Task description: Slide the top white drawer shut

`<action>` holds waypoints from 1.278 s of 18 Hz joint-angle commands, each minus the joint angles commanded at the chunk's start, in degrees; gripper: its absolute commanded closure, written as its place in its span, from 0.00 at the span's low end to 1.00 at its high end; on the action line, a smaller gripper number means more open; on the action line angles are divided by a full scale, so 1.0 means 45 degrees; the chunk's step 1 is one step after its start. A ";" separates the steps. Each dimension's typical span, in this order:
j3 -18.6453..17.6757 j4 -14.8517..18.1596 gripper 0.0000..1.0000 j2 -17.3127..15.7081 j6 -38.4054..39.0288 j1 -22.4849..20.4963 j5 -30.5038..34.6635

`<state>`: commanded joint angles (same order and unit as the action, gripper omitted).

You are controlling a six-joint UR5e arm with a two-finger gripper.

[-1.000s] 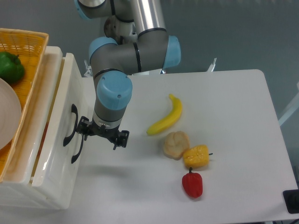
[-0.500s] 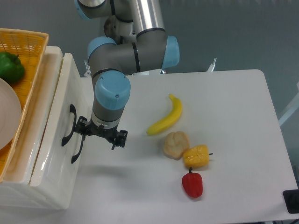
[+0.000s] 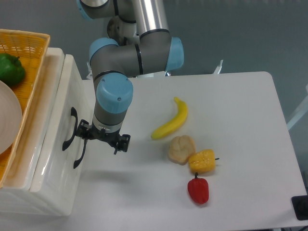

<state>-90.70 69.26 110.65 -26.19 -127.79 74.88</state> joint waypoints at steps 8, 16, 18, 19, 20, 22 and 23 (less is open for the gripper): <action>0.0000 0.0000 0.00 -0.0020 0.0000 0.0020 -0.0039; 0.0000 0.0000 0.00 -0.0039 -0.0059 0.0000 -0.0020; 0.0000 0.0000 0.00 -0.0039 -0.0078 0.0000 -0.0020; 0.0019 0.0000 0.00 -0.0039 -0.0097 0.0000 -0.0020; 0.0020 0.0000 0.00 -0.0039 -0.0117 0.0000 0.0000; 0.0078 0.0000 0.00 -0.0020 -0.0137 -0.0039 0.0000; 0.0175 0.0000 0.00 -0.0020 -0.0137 -0.0078 0.0000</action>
<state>-89.92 69.26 110.57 -26.81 -128.14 74.88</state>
